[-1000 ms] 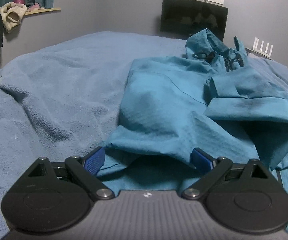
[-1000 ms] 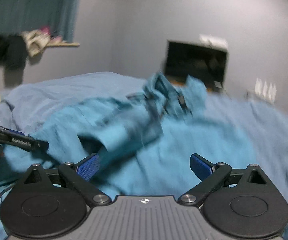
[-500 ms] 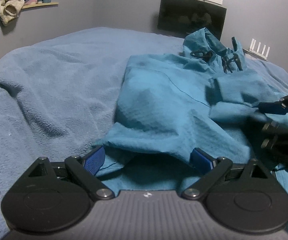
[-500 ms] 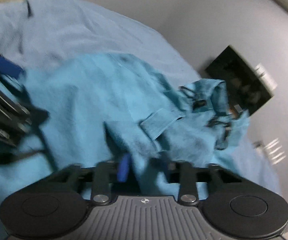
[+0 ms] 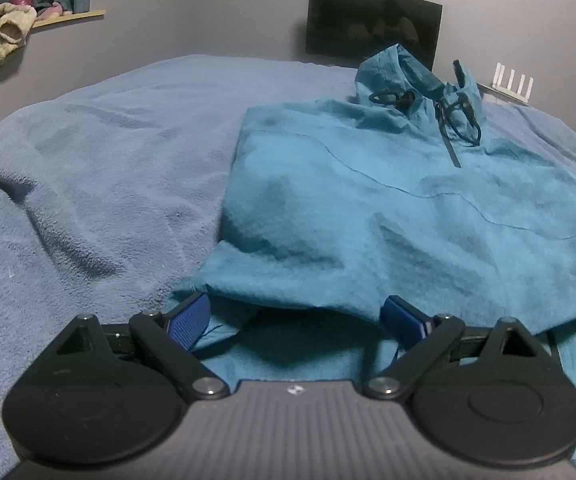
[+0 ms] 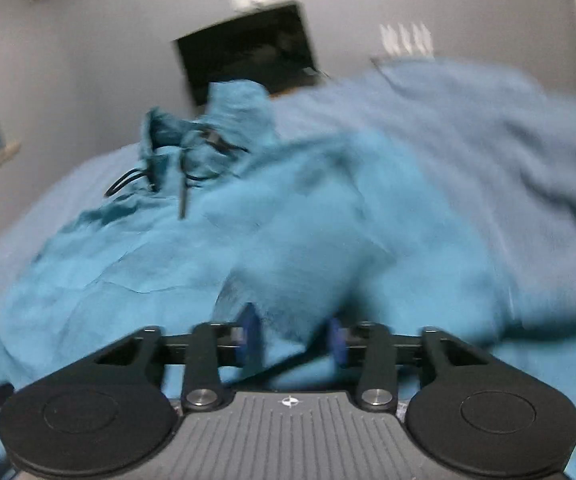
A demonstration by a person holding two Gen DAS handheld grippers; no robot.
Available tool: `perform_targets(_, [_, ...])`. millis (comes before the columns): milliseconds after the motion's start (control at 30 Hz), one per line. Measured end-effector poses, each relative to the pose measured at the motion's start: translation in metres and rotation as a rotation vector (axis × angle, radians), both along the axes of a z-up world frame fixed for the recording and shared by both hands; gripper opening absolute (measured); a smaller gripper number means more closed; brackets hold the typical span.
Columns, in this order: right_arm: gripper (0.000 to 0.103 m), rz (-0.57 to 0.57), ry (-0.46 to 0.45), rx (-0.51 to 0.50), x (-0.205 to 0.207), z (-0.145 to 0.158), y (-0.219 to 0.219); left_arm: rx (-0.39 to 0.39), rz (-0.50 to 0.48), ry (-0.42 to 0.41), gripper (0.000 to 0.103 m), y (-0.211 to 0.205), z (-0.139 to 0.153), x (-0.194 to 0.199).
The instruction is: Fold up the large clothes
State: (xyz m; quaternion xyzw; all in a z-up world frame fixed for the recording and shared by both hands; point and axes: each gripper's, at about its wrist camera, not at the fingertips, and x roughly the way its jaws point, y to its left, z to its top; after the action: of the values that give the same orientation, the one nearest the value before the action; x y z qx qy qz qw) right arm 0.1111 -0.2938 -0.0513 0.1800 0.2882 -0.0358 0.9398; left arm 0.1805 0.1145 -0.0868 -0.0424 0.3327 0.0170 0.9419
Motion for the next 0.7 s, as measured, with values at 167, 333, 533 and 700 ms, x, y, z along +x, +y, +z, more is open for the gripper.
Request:
perform_targets(167, [0.057, -0.016, -0.053, 0.210, -0.005, -0.016, -0.030, 0.022, -0.005, 0.007, 0.094, -0.004, -0.002, 0.001])
perform_targets(333, [0.008, -0.003, -0.104, 0.161, 0.011, -0.002, -0.033, 0.029, -0.012, 0.016, 0.094, -0.006, -0.005, 0.003])
perform_targets(533, [0.008, -0.049, -0.206, 0.033, 0.015, 0.019, -0.033, 0.047, -0.027, 0.023, 0.096, -0.009, -0.007, 0.003])
perform_targets(700, [0.043, -0.142, -0.031, 0.019, 0.029, -0.009, -0.046, 0.031, -0.049, -0.147, 0.096, -0.009, 0.012, -0.015])
